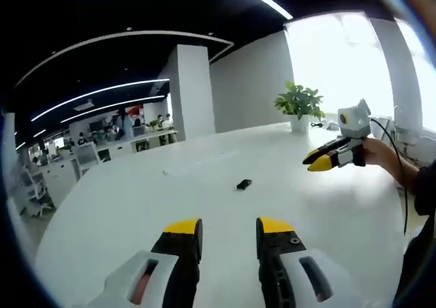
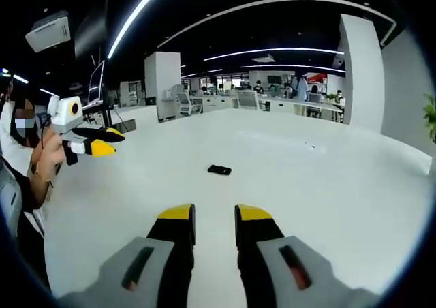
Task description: Snap the two parts of the plastic buckle together until the buckle closes and remains connected.
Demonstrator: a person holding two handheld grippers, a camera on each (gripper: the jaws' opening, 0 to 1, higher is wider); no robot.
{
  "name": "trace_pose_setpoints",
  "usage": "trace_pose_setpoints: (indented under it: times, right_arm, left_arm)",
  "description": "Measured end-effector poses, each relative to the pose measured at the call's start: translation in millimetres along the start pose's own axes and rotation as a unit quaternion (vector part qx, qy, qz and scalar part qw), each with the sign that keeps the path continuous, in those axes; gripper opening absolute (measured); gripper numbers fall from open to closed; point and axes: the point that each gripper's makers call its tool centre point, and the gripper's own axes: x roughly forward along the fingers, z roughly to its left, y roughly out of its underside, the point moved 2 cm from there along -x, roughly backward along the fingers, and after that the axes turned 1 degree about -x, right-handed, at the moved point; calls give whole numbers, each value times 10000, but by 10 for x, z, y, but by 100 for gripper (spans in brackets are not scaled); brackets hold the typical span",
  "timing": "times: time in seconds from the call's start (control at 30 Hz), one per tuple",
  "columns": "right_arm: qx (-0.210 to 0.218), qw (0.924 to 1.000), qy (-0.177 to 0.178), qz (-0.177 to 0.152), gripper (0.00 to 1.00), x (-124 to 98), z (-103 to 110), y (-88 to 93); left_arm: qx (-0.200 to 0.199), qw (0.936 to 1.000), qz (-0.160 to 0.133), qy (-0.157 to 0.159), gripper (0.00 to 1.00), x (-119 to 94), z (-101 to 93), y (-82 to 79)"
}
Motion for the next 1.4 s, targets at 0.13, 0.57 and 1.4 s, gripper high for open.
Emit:
trace_pose_setpoints:
  times: [0.13,0.57,1.4]
  right_arm:
    - [16,10000,67,-63,23,-79,60,-13]
    - [7,9996,210,-163,27,-316,254,-46]
    - [103,9976,518,-439,27,-756,476,-15]
  left_arm:
    - [13,9999,11,-110,32,-71,-3,-3]
    - [-10,9995,-226,-202,34,-351,-139,-63]
    - [-35,9979,-453,-458,39,-907,-343,-28]
